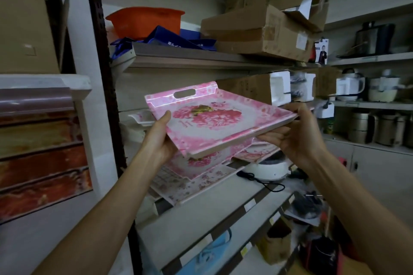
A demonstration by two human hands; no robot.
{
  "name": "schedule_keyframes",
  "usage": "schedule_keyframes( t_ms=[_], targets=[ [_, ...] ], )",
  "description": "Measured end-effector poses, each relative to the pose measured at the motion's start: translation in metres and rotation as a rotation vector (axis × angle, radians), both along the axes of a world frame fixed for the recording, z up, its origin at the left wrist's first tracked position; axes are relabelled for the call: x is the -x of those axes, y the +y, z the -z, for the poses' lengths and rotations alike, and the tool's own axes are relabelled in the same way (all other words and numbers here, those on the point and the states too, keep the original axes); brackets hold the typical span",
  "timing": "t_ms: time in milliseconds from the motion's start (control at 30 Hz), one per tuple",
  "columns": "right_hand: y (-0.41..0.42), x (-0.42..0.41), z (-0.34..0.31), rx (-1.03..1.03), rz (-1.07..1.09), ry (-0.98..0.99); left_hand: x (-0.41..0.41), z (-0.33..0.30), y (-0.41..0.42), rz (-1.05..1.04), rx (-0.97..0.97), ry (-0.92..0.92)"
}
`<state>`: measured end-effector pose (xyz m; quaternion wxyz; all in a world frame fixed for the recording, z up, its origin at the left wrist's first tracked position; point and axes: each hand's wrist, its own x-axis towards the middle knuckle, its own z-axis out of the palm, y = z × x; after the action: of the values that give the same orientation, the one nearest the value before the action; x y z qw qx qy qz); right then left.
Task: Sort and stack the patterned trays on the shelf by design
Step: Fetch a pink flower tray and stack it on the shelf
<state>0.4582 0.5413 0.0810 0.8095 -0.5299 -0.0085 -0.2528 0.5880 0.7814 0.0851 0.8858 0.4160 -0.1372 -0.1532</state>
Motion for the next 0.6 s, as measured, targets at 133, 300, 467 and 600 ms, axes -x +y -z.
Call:
schedule_keyframes(
  t_ms=[133, 300, 467, 600],
  targets=[
    [-0.006, 0.028, 0.015, 0.001, -0.044, -0.019, 0.021, 0.015, -0.005, -0.057, -0.035, -0.004],
    [-0.027, 0.064, 0.037, -0.106, -0.416, -0.083, 0.054, 0.033, 0.01, -0.173, -0.088, -0.021],
    [-0.039, 0.076, 0.053, -0.147, -0.432, 0.081, 0.086, 0.056, 0.046, -0.336, -0.216, -0.115],
    [-0.013, 0.074, 0.061, 0.082, -0.351, 0.2, 0.117, 0.075, 0.069, -0.371, -0.279, -0.195]
  ],
)
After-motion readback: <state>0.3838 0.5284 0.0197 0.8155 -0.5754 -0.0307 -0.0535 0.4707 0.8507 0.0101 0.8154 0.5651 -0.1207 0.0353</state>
